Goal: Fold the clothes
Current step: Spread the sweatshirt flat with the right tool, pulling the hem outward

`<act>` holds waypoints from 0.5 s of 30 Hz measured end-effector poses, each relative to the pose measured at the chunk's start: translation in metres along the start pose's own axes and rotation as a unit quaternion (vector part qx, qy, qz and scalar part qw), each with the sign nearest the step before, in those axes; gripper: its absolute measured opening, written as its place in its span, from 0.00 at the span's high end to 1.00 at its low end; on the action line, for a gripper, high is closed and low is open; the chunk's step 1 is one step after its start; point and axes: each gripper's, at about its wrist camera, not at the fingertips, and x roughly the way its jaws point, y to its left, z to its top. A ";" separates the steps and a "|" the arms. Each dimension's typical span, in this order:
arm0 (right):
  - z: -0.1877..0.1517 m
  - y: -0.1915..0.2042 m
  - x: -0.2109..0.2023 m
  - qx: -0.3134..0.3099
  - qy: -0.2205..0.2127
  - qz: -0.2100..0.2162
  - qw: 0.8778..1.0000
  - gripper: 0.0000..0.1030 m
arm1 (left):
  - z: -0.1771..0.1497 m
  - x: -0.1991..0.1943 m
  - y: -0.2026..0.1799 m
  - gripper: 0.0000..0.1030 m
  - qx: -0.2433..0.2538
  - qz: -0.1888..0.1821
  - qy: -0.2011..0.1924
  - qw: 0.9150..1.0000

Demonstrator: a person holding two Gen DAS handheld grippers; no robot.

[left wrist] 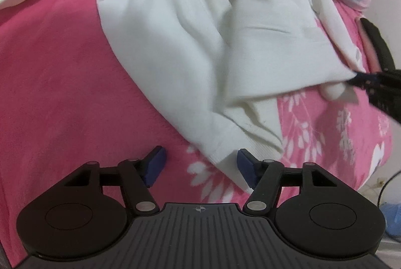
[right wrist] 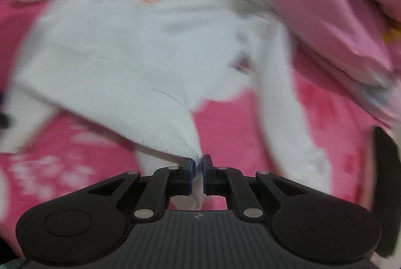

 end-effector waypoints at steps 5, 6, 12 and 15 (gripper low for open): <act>-0.006 -0.044 0.030 0.108 0.079 -0.044 0.990 0.94 | -0.005 0.000 0.000 0.37 0.006 0.008 -0.002 1.000; -0.007 -0.050 0.027 0.136 0.086 -0.038 0.986 0.93 | -0.005 0.000 0.001 0.38 0.007 0.007 -0.002 1.000; 0.018 -0.001 -0.040 0.084 -0.033 0.081 0.993 0.77 | -0.010 -0.002 0.006 0.43 0.004 0.007 -0.011 1.000; 0.034 0.041 -0.055 0.010 -0.068 0.131 0.989 0.70 | -0.010 -0.005 0.009 0.52 -0.008 0.015 -0.022 1.000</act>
